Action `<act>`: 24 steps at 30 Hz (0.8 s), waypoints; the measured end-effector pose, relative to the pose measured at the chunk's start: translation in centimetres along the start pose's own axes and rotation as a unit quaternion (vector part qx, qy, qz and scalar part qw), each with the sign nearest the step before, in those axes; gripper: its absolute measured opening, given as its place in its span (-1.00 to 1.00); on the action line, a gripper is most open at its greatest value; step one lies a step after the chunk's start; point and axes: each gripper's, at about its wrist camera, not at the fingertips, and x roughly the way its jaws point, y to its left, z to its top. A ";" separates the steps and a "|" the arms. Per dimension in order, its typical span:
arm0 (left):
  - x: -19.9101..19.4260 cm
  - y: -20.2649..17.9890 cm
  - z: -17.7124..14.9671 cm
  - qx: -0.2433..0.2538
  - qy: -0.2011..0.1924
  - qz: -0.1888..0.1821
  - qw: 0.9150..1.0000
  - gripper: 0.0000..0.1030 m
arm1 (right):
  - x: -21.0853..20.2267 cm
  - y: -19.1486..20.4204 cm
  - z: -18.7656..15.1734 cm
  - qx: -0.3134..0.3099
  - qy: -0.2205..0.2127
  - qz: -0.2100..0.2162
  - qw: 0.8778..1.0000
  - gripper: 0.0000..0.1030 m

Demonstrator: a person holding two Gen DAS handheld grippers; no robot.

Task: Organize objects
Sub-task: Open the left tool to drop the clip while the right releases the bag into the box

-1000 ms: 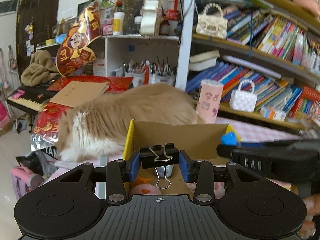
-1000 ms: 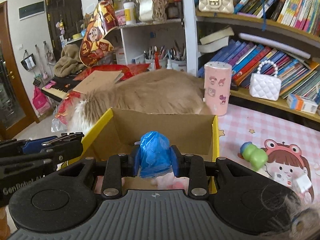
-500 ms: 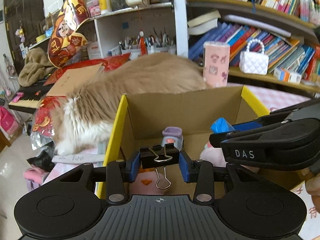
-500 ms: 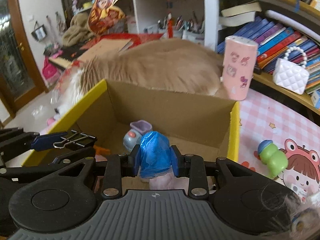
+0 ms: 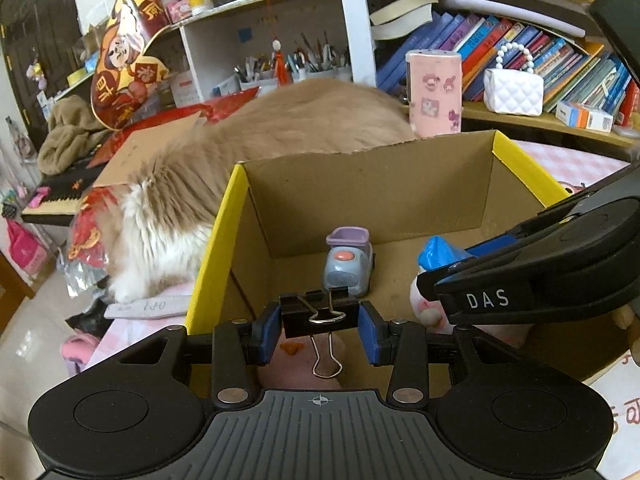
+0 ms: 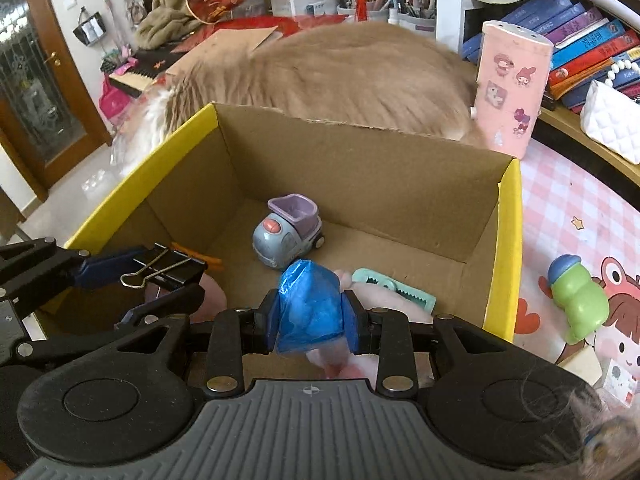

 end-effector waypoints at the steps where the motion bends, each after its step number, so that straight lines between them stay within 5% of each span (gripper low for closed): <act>1: 0.0 0.0 0.0 0.000 -0.003 0.001 1.000 -0.14 | 0.0 -0.2 0.0 0.005 -0.001 0.004 1.000 -0.38; 3: -0.3 0.1 0.2 -0.001 -0.013 0.006 1.000 0.05 | -0.2 -0.5 0.1 0.017 -0.006 0.010 1.000 -0.26; 9: -2.0 0.6 0.7 -0.007 -0.047 0.012 0.999 0.24 | -1.8 -0.5 -0.1 0.042 -0.042 0.007 0.998 -0.14; 24: -7.3 3.6 -0.1 -0.072 -0.089 0.008 0.993 0.32 | -7.9 1.5 -2.3 0.061 -0.137 -0.049 0.987 -0.13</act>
